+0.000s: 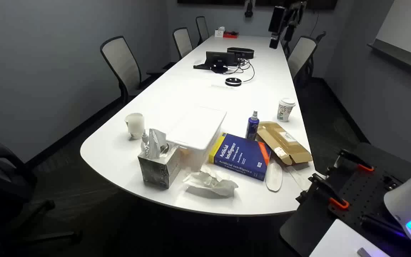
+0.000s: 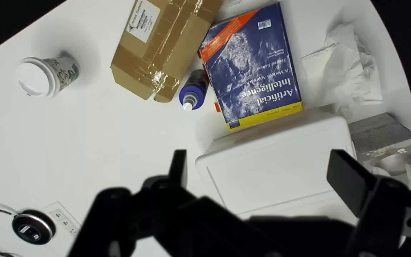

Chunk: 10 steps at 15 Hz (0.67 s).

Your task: Slide the lid off of the plastic box

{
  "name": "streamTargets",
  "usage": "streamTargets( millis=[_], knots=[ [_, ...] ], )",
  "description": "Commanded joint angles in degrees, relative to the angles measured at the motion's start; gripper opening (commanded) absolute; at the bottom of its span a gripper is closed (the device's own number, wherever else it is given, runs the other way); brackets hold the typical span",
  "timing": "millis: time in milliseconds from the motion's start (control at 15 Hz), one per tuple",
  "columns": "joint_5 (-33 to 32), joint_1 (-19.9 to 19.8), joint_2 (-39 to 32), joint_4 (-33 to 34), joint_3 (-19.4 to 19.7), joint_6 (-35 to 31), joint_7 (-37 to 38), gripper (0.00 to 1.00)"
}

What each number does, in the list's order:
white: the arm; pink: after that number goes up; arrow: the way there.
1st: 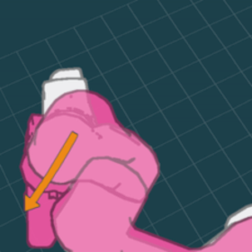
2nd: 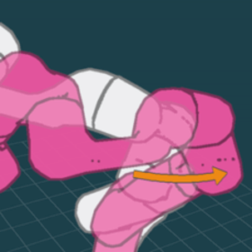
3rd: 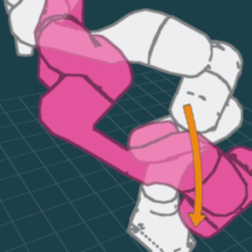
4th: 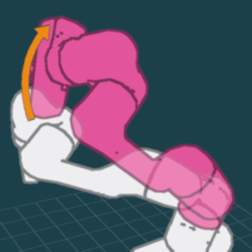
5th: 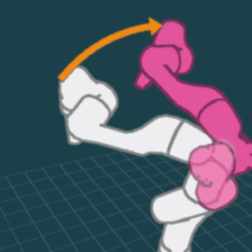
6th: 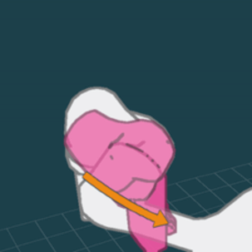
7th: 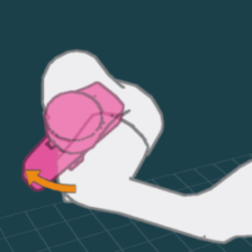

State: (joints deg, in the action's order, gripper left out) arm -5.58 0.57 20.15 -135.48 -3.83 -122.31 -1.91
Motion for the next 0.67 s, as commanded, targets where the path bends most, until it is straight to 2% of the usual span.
streamTargets(
  millis=[0, 267, 600],
  knots=[
    [-0.2, 0.6, 0.0, 0.1, 0.5, 0.2, 0.2, 1.00],
    [-0.2, 0.6, 0.0, 0.1, 0.5, 0.2, 0.2, 1.00],
    [-3.8, 1.7, -9.4, 6.8, -3.3, 2.1, 3.2, 1.00]
  ],
)
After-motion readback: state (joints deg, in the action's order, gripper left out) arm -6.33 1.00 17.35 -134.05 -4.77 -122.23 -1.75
